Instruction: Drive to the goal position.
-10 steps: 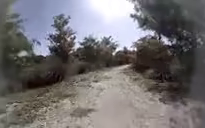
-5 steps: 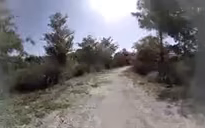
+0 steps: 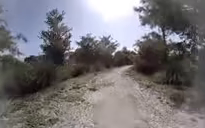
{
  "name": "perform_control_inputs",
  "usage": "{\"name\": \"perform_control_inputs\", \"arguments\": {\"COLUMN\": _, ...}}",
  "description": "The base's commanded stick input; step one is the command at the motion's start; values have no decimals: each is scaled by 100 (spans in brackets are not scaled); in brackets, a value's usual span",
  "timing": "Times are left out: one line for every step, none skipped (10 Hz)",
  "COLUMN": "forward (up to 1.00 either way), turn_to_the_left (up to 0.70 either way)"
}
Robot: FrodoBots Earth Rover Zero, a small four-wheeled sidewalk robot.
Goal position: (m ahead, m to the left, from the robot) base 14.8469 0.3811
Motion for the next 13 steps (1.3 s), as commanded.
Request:
{"name": "perform_control_inputs", "arguments": {"forward": 70, "turn_to_the_left": 0}}
{"name": "perform_control_inputs", "arguments": {"forward": 70, "turn_to_the_left": 0}}
{"name": "perform_control_inputs", "arguments": {"forward": 70, "turn_to_the_left": 0}}
{"name": "perform_control_inputs", "arguments": {"forward": 70, "turn_to_the_left": 0}}
{"name": "perform_control_inputs", "arguments": {"forward": 70, "turn_to_the_left": 0}}
{"name": "perform_control_inputs", "arguments": {"forward": 70, "turn_to_the_left": 0}}
{"name": "perform_control_inputs", "arguments": {"forward": 70, "turn_to_the_left": 0}}
{"name": "perform_control_inputs", "arguments": {"forward": 70, "turn_to_the_left": 0}}
{"name": "perform_control_inputs", "arguments": {"forward": 70, "turn_to_the_left": 0}}
{"name": "perform_control_inputs", "arguments": {"forward": 70, "turn_to_the_left": 0}}
{"name": "perform_control_inputs", "arguments": {"forward": 70, "turn_to_the_left": 0}}
{"name": "perform_control_inputs", "arguments": {"forward": 70, "turn_to_the_left": 0}}
{"name": "perform_control_inputs", "arguments": {"forward": 70, "turn_to_the_left": 0}}
